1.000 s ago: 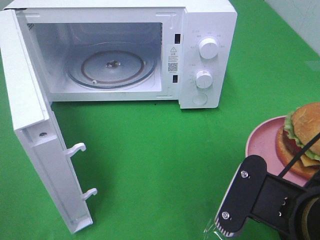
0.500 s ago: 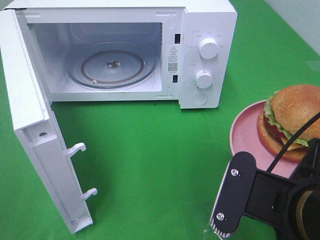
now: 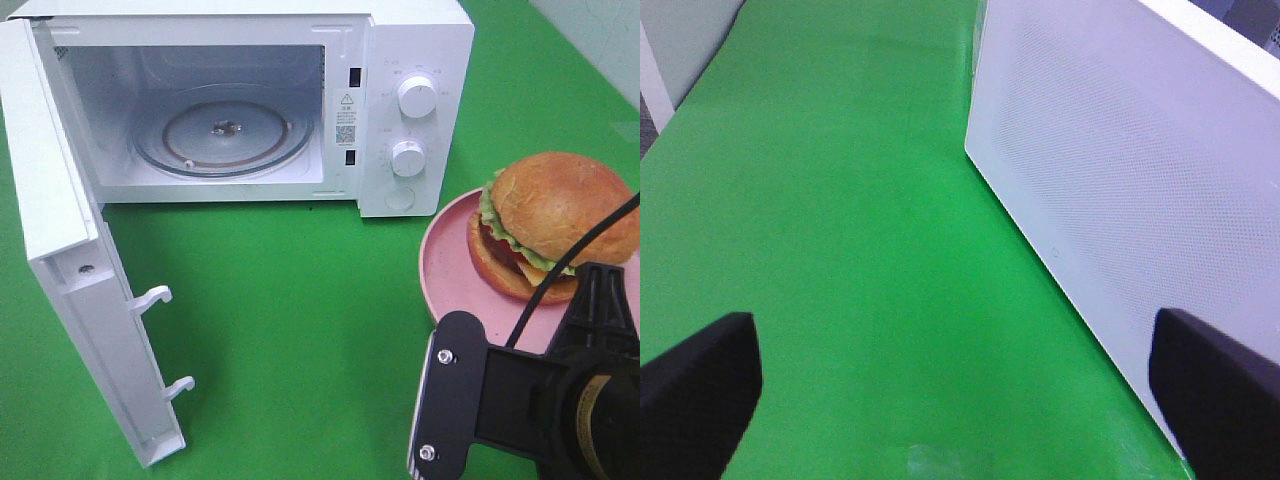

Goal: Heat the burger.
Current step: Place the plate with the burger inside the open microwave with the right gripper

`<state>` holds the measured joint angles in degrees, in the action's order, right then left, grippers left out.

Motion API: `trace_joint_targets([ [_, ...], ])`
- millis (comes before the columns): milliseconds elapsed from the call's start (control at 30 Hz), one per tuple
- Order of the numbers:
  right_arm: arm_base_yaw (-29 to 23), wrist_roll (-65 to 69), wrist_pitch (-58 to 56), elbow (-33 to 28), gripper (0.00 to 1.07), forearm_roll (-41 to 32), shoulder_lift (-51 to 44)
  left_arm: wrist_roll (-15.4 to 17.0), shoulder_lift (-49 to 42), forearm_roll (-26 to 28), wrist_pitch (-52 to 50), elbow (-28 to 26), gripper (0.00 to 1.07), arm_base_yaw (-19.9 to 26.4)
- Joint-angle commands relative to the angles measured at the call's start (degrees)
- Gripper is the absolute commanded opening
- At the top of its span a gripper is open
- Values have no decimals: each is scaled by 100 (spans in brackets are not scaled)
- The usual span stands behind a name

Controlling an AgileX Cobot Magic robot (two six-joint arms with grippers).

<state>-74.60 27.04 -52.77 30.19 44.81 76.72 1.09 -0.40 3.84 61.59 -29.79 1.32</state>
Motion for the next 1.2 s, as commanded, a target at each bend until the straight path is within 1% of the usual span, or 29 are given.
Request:
trace_joint_targets([
  [33, -11, -183, 80, -11, 1, 630, -17, 6, -80, 40, -40, 11, 98, -11],
  [233, -11, -418, 286, -11, 1, 842, -17, 6, -80, 40, -40, 11, 98, -11],
  [300, -11, -561, 510, -11, 1, 1043, -17, 6, -80, 40, -40, 11, 98, -11],
  [400, -11, -596, 573, -11, 1, 1083, -17, 6, -80, 40, -40, 11, 98, -11],
  [500, -11, -963, 819, -11, 1, 1220, -17, 6, -80, 40, -40, 11, 98, -11],
  [700, -11, -1381, 1215, -11, 2, 1283, -17, 6, -80, 40, -40, 11, 98, -11],
  [800, -11, -1811, 1495, -11, 2, 1283, -17, 6, -80, 40, -40, 11, 98, -11],
  [1033, -6, -2252, 1713, -11, 2, 1283, -17, 6, -80, 40, -40, 11, 98, -11],
  [1200, 11, -2790, 2068, -11, 2, 1249, -17, 6, -80, 40, -40, 11, 98, -11],
])
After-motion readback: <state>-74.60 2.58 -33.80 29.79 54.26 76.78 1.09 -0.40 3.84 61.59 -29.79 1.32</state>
